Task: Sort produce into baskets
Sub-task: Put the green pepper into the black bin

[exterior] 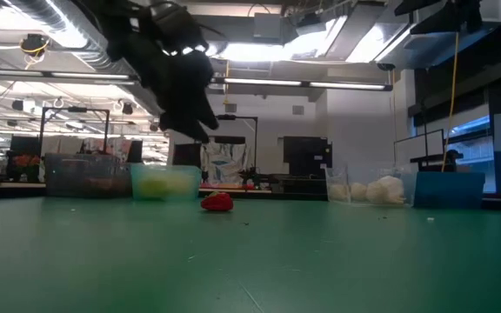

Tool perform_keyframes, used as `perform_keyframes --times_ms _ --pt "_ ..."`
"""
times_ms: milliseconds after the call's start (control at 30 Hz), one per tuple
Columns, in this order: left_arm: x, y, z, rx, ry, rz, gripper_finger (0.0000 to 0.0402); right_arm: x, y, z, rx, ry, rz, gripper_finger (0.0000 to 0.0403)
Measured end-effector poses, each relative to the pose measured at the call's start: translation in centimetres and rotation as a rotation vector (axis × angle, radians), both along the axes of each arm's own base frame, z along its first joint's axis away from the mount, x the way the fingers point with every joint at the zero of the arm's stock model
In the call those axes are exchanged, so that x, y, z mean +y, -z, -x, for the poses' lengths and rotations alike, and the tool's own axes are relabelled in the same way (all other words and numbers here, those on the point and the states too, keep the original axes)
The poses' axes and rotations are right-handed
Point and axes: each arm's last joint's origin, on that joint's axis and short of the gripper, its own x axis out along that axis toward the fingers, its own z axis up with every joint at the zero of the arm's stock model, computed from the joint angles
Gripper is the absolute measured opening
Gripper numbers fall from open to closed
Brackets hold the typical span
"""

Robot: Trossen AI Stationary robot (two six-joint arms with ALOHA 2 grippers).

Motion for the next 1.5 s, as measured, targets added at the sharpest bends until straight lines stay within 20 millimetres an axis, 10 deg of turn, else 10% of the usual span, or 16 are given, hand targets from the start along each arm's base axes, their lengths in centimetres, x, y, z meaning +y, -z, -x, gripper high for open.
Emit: perform_keyframes --times_ms 567,1500 --pt "-5.3 6.3 -5.2 0.091 0.117 -0.176 0.0246 0.0 0.1 0.0 -0.023 0.009 -0.037 0.033" --pt "-8.8 10.8 -2.8 -0.013 -0.079 -0.282 0.0246 0.0 0.4 0.1 -0.076 0.029 -0.114 0.033"
